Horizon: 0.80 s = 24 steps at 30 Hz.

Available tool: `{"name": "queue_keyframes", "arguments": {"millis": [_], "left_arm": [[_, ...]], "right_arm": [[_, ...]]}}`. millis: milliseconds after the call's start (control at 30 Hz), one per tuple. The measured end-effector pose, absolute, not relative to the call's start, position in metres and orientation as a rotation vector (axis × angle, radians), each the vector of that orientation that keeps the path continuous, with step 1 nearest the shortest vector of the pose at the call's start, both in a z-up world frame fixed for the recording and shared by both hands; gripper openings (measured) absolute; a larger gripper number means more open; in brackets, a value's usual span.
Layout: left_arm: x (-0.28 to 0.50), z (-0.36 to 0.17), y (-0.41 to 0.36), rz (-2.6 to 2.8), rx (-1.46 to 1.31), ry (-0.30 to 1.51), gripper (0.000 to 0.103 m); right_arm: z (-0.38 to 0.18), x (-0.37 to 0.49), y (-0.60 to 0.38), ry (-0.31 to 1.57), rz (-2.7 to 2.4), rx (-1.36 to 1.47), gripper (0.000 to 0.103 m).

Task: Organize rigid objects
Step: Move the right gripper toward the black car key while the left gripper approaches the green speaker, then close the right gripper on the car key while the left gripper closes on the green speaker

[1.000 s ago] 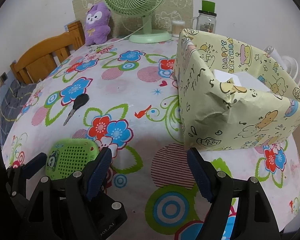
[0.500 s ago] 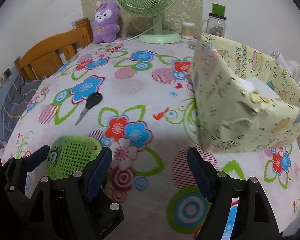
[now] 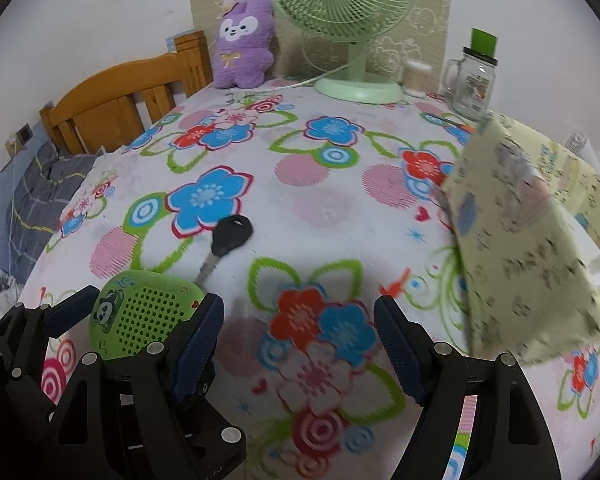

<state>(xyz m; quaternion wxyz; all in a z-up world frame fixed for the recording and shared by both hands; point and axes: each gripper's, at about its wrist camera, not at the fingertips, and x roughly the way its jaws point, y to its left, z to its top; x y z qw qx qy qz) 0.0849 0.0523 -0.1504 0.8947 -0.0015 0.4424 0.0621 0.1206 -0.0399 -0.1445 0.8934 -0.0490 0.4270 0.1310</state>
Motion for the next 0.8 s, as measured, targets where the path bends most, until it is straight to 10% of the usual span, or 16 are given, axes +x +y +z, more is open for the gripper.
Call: {"name": "queue_keyframes", "arguments": {"millis": [600, 800], "left_arm": [[0.12, -0.154, 0.086, 0.097, -0.012, 0.946, 0.095], [0.125, -0.159, 0.086, 0.083, -0.013, 0.949, 0.095]], "right_arm": [[-0.153, 0.166, 0.002, 0.905, 0.297, -0.147, 0.079], [-0.163, 0.178, 0.012, 0.968, 0.317, -0.141, 0.064]]}}
